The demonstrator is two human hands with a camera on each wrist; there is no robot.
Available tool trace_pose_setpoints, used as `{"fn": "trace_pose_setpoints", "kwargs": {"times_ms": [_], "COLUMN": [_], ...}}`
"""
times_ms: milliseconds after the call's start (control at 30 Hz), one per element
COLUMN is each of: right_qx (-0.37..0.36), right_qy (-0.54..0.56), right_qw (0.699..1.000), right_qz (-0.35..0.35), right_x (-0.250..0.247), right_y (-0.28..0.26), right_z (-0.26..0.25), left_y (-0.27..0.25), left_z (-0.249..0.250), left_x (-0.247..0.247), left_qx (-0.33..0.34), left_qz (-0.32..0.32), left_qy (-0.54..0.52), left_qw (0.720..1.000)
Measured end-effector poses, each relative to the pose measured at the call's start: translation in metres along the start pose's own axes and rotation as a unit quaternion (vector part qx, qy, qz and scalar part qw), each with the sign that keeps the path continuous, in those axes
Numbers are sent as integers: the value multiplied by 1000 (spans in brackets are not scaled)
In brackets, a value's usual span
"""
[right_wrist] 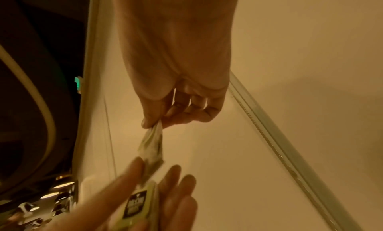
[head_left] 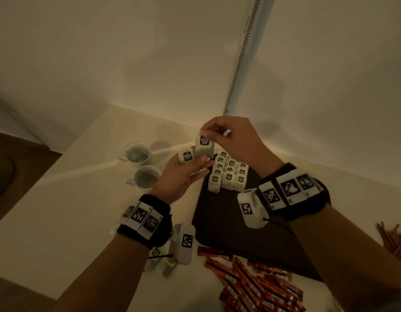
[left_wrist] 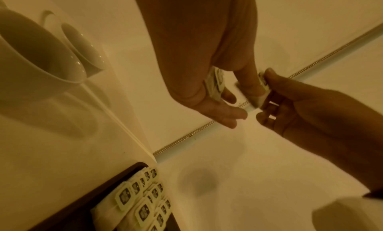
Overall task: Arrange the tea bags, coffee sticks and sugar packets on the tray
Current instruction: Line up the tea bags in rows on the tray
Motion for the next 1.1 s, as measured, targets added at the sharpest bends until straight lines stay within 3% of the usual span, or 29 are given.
{"fn": "trace_pose_setpoints", "kwargs": {"times_ms": [267, 433, 600, 733, 867, 1100], "right_qx": [-19, -27, 19, 16, 19, 58], "right_qy": [-148, -229, -99, -123, -103, -65], "right_qw": [989, 971, 989, 990, 988, 991], "right_qz": [-17, -53, -105, -69, -110, -98], "right_x": [-25, -32, -38, -36, -38, -38], "right_y": [17, 19, 14, 13, 10, 10], "right_z": [-34, -37, -34, -32, -35, -30], "left_y": [1, -1, -1, -1, -2, -3], "left_z": [6, 6, 4, 4, 5, 6], "left_x": [27, 31, 32, 32, 35, 36], "left_qx": [36, 41, 68, 90, 105, 121], "left_qz": [-48, -47, -27, -15, -4, 7], "left_qy": [-119, -132, -71, -73, -81, -95], "left_qw": [991, 989, 995, 993, 991, 988]}}
Point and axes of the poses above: each hand's wrist, its own y-axis towards the middle knuckle, its own x-axis out of the palm, z = x × y, the point moved 2 cm from there along y, towards the middle knuckle, and after that the axes turned 6 degrees about -y, right-handed, at the moved point
